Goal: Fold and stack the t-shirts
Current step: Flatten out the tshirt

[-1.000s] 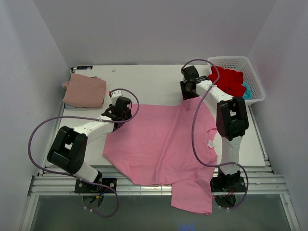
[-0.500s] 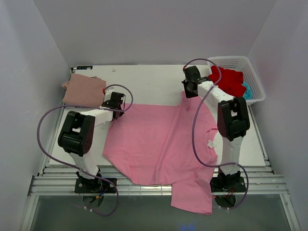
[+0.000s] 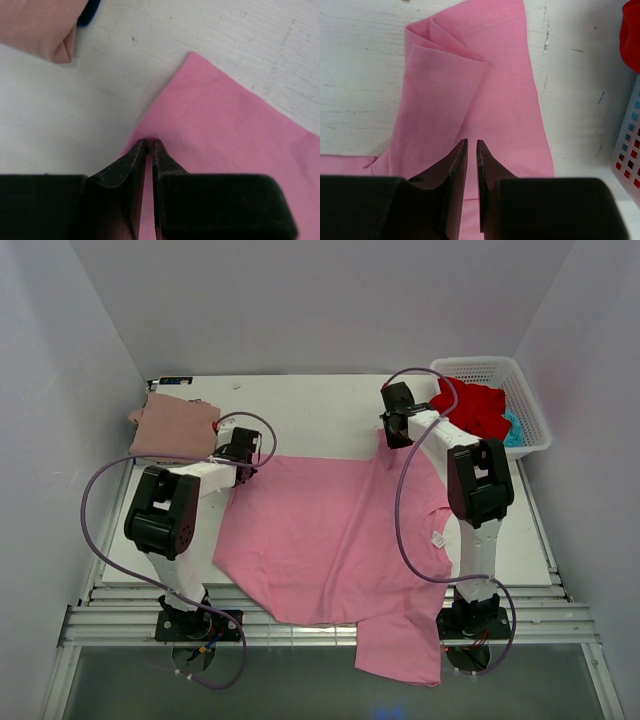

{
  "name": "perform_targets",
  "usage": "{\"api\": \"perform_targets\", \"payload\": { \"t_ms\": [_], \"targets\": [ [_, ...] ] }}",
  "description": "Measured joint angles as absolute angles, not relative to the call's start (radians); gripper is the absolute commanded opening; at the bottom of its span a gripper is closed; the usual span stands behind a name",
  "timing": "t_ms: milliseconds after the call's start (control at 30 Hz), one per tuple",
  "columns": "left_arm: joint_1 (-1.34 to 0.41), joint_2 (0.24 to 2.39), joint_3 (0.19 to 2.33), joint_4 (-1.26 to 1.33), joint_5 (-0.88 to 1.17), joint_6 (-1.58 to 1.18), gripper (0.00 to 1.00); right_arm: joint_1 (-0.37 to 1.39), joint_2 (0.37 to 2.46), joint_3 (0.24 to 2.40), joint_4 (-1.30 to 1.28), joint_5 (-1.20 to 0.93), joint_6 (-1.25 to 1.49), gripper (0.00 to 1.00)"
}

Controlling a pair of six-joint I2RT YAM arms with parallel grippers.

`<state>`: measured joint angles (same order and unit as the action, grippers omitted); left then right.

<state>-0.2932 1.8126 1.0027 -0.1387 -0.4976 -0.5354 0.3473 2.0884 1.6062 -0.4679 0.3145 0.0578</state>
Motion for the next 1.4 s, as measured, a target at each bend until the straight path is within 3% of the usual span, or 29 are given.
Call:
{"api": "perform_targets", "payload": {
  "t_ms": [400,700,1267,1333,1400],
  "targets": [
    [-0.144,1.798,0.987,-0.147,-0.474,-0.585,0.19,0.306,2.118,1.608,-0.473,0.372,0.080,0.18],
    [-0.133,1.792,0.979,-0.145,-0.472,-0.589,0.18,0.268,2.175,1.643,-0.498,0.376,0.099,0.15],
    [-0.132,1.826,1.024,-0.144,-0.424,-0.591,0.15,0.173,2.361,1.951,-0.587,0.359,0.102,0.14],
    [-0.131,1.827,1.024,-0.136,-0.418,-0.587,0.16,0.166,2.374,1.974,-0.584,0.348,0.091,0.14],
    [-0.131,1.827,1.019,-0.118,-0.402,-0.579,0.27,0.160,2.376,1.974,-0.575,0.331,0.082,0.18]
  ]
}}
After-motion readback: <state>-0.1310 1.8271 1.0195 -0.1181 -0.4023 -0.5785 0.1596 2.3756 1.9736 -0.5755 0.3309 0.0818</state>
